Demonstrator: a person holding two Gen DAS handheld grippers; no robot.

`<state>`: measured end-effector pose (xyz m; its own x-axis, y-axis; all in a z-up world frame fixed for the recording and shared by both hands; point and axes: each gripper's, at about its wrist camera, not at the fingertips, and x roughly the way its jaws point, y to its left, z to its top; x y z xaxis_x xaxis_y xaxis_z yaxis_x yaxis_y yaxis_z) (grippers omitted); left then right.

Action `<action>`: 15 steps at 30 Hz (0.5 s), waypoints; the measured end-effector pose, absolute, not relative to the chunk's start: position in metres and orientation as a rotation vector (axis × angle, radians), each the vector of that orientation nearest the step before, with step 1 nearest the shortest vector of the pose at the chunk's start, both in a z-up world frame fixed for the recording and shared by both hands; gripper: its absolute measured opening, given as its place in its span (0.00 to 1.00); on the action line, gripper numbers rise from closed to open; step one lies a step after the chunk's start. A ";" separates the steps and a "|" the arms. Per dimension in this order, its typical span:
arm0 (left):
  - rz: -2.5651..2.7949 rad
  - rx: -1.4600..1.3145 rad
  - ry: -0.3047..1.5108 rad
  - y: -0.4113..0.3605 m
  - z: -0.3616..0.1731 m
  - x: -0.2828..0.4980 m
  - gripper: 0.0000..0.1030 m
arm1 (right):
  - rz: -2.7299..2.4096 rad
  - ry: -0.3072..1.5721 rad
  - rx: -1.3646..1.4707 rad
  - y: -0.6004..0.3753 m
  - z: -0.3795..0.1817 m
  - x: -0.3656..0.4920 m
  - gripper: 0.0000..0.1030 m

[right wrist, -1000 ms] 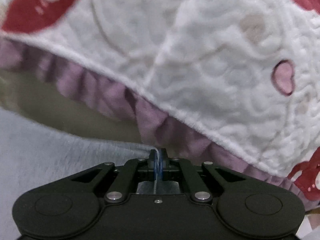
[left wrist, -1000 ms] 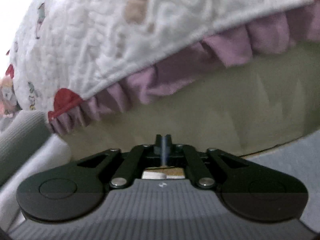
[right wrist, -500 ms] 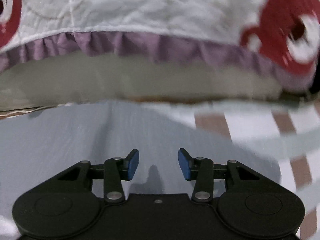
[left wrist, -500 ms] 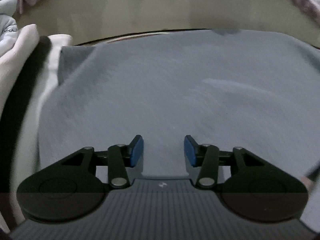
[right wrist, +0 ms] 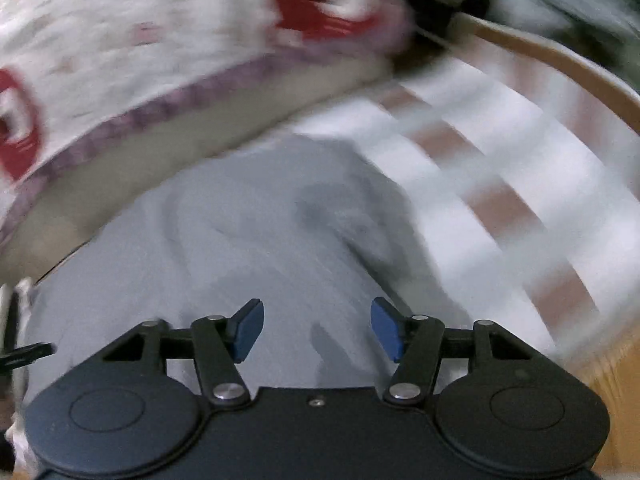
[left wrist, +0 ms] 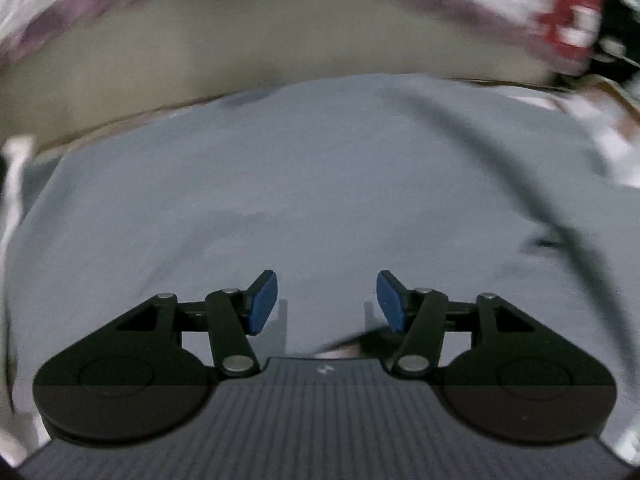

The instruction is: Fold clothes

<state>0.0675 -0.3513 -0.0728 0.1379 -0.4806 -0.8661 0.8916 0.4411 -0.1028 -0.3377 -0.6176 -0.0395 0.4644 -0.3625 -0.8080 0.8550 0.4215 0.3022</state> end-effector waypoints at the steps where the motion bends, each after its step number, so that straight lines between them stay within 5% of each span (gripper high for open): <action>1: -1.076 0.509 1.006 -0.358 -0.064 0.056 0.53 | -0.888 0.726 0.821 -0.608 -0.043 -0.349 0.63; 6: -1.178 0.500 1.075 -0.387 -0.021 0.006 0.53 | -0.829 0.573 0.993 -0.574 -0.074 -0.385 0.64; 15: -1.128 0.645 0.903 -0.414 0.025 -0.061 0.55 | -0.887 0.370 1.108 -0.571 -0.103 -0.392 0.64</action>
